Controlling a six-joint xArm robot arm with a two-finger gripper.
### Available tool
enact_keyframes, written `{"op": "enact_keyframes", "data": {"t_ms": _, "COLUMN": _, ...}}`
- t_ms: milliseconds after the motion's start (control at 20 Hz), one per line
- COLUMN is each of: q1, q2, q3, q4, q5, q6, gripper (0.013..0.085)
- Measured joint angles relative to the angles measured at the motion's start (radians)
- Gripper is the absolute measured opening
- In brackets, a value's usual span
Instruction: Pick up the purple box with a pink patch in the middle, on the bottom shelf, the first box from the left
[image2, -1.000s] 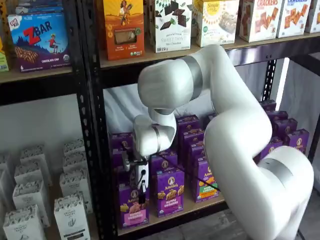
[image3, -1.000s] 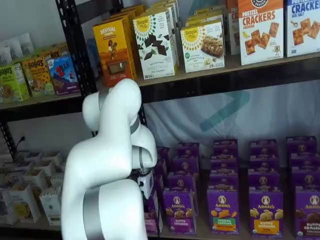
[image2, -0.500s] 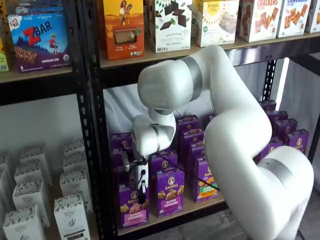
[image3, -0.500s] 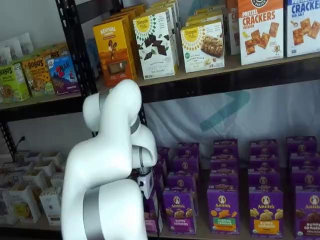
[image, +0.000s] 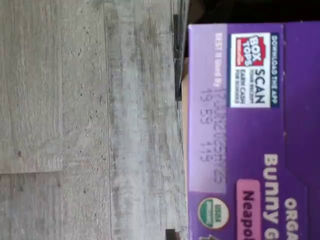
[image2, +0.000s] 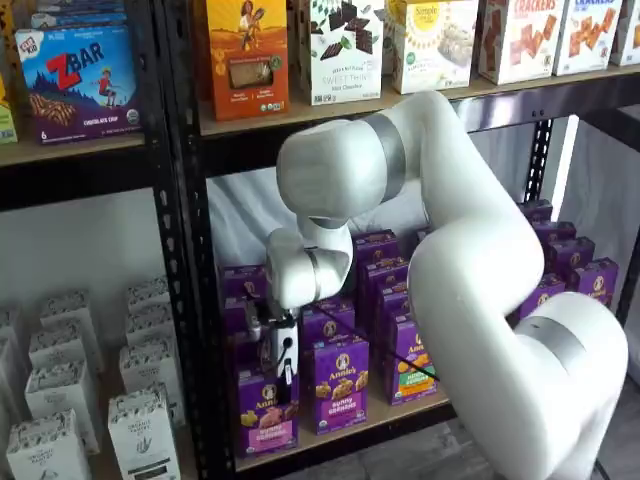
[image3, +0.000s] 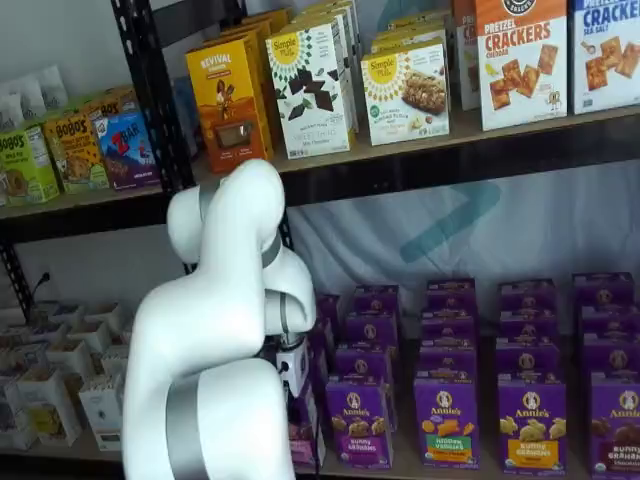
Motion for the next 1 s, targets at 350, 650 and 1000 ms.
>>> {"op": "enact_keyframes", "data": {"t_ms": 350, "q1": -0.004, "q2": 0.002, "q3": -0.005, "q4": -0.016, "q5": 0.005, "q6": 0.01, "gripper": 0.041}}
{"op": "enact_keyframes", "data": {"t_ms": 650, "q1": -0.008, "q2": 0.002, "q3": -0.006, "q4": -0.006, "q5": 0.008, "q6": -0.002, "gripper": 0.033}}
{"op": "enact_keyframes", "data": {"t_ms": 1000, "q1": -0.013, "q2": -0.025, "q3": 0.033, "q4": -0.023, "q5": -0.012, "q6": 0.006, "gripper": 0.033}}
